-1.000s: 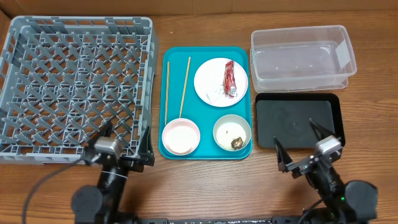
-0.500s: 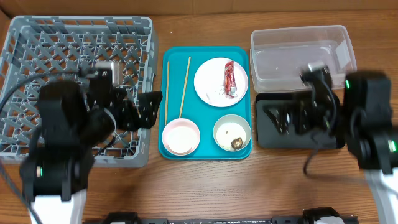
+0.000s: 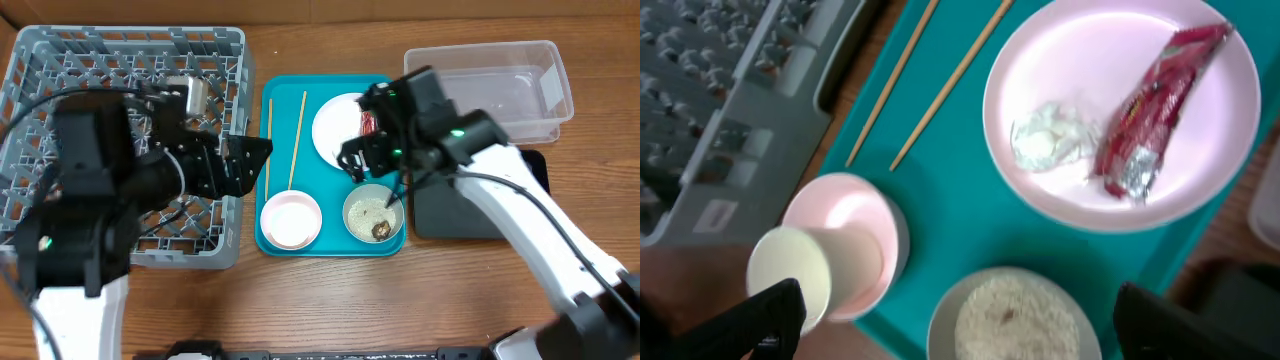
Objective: Sort waste into correct bins and load items into the dishwasher
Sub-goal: 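Grasp the red snack wrapper on the plate with the right gripper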
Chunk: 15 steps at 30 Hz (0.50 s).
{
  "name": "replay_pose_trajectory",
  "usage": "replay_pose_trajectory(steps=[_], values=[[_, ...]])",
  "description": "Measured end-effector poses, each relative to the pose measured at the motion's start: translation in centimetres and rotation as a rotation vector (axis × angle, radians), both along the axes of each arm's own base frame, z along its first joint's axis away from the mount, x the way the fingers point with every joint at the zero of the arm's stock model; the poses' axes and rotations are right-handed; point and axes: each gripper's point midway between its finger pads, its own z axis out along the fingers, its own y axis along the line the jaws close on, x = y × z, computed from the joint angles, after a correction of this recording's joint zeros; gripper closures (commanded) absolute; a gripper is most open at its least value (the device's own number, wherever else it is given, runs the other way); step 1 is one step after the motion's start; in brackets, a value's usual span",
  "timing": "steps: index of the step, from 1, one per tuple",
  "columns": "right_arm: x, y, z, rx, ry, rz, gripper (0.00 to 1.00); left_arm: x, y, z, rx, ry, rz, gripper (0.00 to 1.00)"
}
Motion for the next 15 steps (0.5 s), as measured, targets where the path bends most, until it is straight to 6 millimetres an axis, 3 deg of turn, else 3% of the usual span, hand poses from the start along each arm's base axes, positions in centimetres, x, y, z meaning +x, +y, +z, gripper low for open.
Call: replay_pose_trajectory(steps=[4, 8, 10, 15], values=[[2.8, 0.8, -2.7, -0.008, -0.005, -0.051, 0.22, -2.6, -0.1, 3.4, 0.012, -0.116, -0.023, 0.0], [4.6, 1.0, -5.9, -0.031, 0.017, -0.083, 0.25, -5.6, 0.1, 5.9, 0.057, -0.257, -0.031, 0.0], [5.2, 0.9, -7.4, -0.053, 0.027, -0.1, 0.19, -6.7, 0.4, 7.0, 0.075, -0.319, -0.017, 0.0], [5.9, 0.2, -8.9, -0.095, 0.035, -0.156, 0.18, -9.1, 1.0, 8.7, 0.107, -0.415, 0.009, 0.0]])
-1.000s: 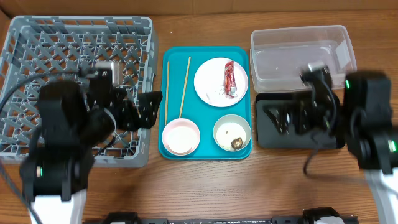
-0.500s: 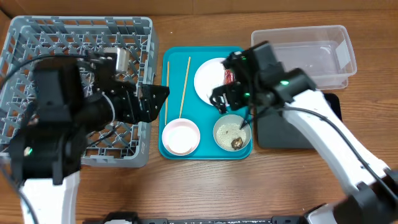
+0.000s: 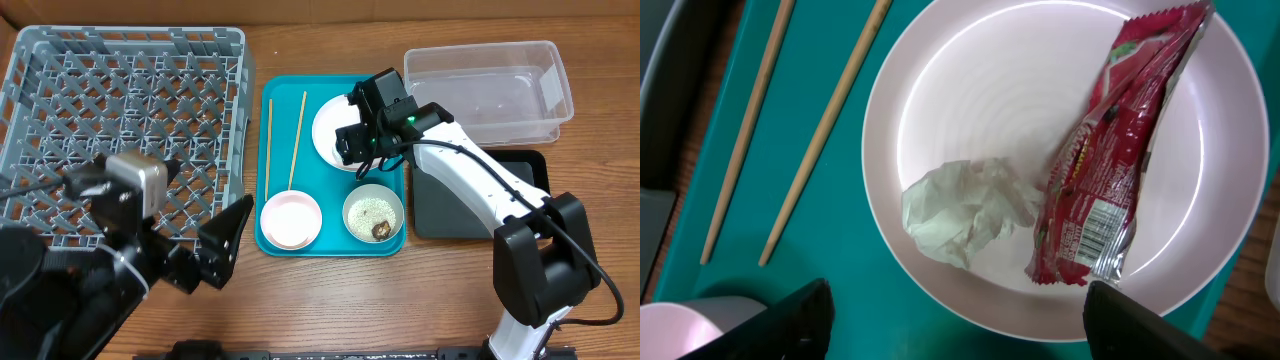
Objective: Sort waste into correct bins and load items into the dishwasher
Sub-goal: 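Grasp the red snack wrapper on the plate with the right gripper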
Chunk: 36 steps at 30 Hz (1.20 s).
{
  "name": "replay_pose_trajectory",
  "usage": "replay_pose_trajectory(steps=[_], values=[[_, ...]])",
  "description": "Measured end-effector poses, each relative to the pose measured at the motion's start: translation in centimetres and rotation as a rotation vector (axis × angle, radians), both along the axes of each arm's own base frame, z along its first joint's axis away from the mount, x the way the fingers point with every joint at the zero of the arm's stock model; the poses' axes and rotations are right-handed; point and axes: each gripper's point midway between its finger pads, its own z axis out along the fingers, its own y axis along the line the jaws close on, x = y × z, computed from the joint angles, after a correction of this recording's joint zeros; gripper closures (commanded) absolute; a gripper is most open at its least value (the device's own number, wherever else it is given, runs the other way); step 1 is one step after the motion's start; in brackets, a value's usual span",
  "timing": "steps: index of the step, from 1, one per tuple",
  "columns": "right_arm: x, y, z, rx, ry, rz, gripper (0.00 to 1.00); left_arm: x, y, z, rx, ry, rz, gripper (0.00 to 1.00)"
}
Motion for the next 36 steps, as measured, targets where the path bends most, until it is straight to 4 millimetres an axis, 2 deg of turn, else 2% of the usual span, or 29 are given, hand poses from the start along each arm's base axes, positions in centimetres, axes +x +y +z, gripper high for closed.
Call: replay_pose_trajectory(steps=[3, 7, 8, 36], values=[[0.0, -0.1, 0.0, -0.001, 0.004, -0.008, 0.17, -0.2, 0.1, -0.6, 0.006, 0.025, 0.007, 0.0], [-0.5, -0.3, -0.3, -0.008, 0.029, -0.014, 0.01, -0.1, 0.3, -1.6, 0.01, 0.074, 0.016, 0.0], [-0.6, -0.3, -0.3, -0.008, 0.034, -0.013, 0.0, 0.0, 0.3, -1.6, 0.01, 0.075, 0.017, 0.0], [-1.0, 0.0, -0.3, 0.009, 0.053, -0.005, 0.0, 0.0, 0.4, -1.6, 0.013, 0.075, 0.022, 0.0]])
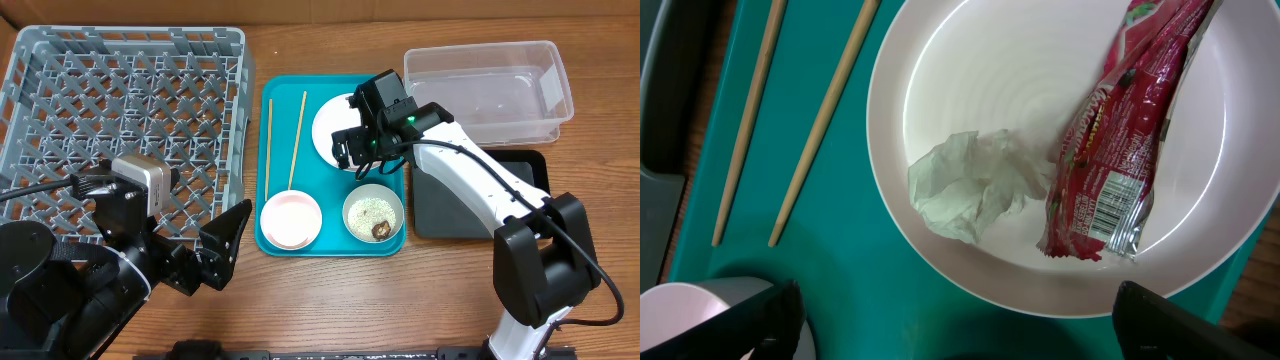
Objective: Sort waste into correct bins and load items into the dishwasher
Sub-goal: 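Grasp the red snack wrapper on the plate with the right gripper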
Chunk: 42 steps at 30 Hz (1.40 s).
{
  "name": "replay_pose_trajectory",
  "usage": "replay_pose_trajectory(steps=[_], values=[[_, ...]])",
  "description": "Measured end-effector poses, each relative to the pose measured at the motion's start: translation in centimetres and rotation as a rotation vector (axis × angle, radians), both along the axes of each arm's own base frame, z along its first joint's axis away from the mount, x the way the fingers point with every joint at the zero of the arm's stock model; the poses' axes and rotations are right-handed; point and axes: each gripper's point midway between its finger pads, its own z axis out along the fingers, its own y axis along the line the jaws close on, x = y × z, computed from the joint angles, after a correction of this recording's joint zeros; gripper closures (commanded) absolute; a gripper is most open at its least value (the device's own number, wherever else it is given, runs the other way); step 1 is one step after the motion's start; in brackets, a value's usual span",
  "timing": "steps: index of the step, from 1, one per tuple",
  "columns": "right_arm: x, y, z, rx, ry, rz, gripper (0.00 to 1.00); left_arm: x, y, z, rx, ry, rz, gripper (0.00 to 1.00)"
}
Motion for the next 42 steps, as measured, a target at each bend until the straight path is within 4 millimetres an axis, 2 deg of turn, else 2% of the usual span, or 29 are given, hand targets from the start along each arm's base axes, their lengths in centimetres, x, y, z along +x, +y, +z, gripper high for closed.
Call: replay_pose_trajectory(steps=[6, 11, 18, 27, 28, 30, 35, 38, 40, 42], values=[[0.0, 0.0, 0.0, 0.0, 0.0, 0.0, 0.0, 0.0, 0.0, 0.0, 0.0, 0.0, 0.0, 0.0], [0.0, 0.0, 0.0, 0.003, 0.002, -0.007, 0.04, 0.0, 0.0, 0.0, 0.0, 0.0, 0.0, 0.0], [0.1, 0.0, 0.0, 0.008, 0.005, -0.022, 0.18, 0.0, 0.0, 0.0, 0.0, 0.0, 0.0, 0.0], [0.7, -1.1, -0.2, -0.047, -0.018, -0.072, 0.17, 0.0, 0.0, 0.0, 0.0, 0.0, 0.0, 0.0], [0.7, -1.2, -0.2, -0.052, -0.018, -0.078, 0.21, 0.0, 0.0, 0.0, 0.0, 0.0, 0.0, 0.0], [0.7, -1.3, -0.2, -0.057, -0.018, -0.084, 0.37, 0.0, 0.0, 0.0, 0.0, 0.0, 0.0, 0.0], [1.0, -1.4, -0.5, -0.065, -0.024, -0.094, 0.39, 0.0, 0.0, 0.0, 0.0, 0.0, 0.0, 0.0], [1.4, -1.4, -1.9, -0.077, -0.015, -0.096, 0.43, 0.0, 0.0, 0.0, 0.0, 0.0, 0.0, 0.0], [1.5, -1.5, -3.2, -0.097, 0.001, -0.1, 0.49, 0.0, 0.0, 0.0, 0.0, 0.0, 0.0, 0.0], [1.7, -1.6, -4.3, -0.114, 0.009, -0.105, 0.62, 0.0, 0.0, 0.0, 0.0, 0.0, 0.0, 0.0]])
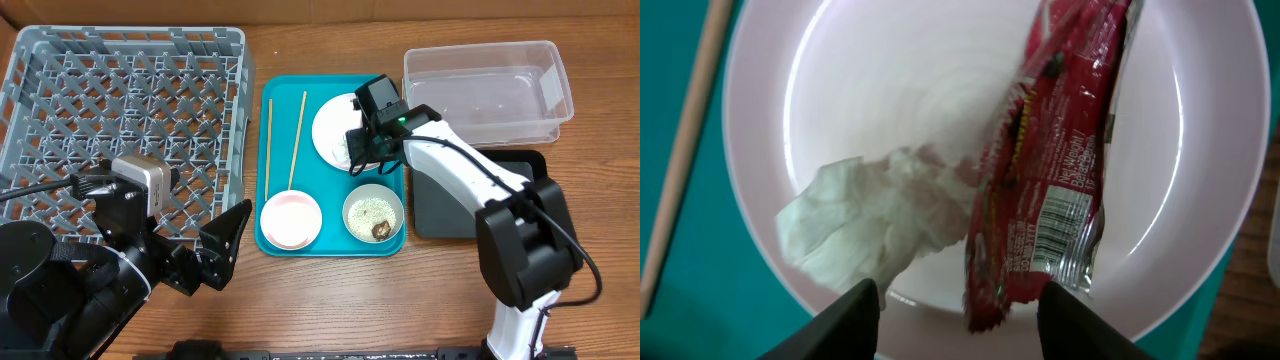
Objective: Sort waste into correct bins and load items into the dishwasher
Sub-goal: 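Grasp the red snack wrapper on the plate with the right gripper, then lift the red wrapper and drop it into the clear plastic bin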
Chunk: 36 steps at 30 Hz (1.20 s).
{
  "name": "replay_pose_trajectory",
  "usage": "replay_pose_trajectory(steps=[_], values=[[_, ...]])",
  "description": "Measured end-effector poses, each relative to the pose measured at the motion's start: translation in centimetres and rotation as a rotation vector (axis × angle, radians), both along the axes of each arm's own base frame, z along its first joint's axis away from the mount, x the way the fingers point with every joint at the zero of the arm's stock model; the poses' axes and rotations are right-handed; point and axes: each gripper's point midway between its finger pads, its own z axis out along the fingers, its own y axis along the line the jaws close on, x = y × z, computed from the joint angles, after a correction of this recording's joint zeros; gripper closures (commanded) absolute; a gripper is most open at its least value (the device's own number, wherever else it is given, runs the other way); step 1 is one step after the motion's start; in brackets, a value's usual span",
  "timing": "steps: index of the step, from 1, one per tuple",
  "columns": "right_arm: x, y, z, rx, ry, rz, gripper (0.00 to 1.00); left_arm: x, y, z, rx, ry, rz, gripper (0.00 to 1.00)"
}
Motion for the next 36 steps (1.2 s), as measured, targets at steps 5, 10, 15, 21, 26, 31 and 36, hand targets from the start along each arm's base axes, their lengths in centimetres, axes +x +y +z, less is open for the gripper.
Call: replay_pose_trajectory(steps=[5, 10, 15, 21, 26, 31, 36], values=[[0.4, -0.4, -0.7, -0.024, -0.005, -0.021, 0.76, 0.0, 0.0, 0.0, 0.0, 0.0, 0.0, 0.0], [0.1, -0.9, -0.7, -0.044, 0.003, -0.035, 0.96, 0.0, 0.0, 0.0, 0.0, 0.0, 0.0, 0.0], [0.3, -0.9, 1.1, -0.032, -0.029, -0.041, 0.96, 0.0, 0.0, 0.0, 0.0, 0.0, 0.0, 0.0], [0.1, -0.9, 3.4, -0.011, -0.062, -0.041, 0.96, 0.0, 0.0, 0.0, 0.0, 0.0, 0.0, 0.0], [-0.5, -1.0, 4.5, 0.002, -0.059, -0.034, 0.96, 0.0, 0.0, 0.0, 0.0, 0.0, 0.0, 0.0], [-1.1, -0.8, 7.1, 0.054, -0.076, -0.056, 0.96, 0.0, 0.0, 0.0, 0.0, 0.0, 0.0, 0.0], [-2.1, -1.6, 11.7, 0.118, -0.13, -0.072, 0.96, 0.0, 0.0, 0.0, 0.0, 0.0, 0.0, 0.0]])
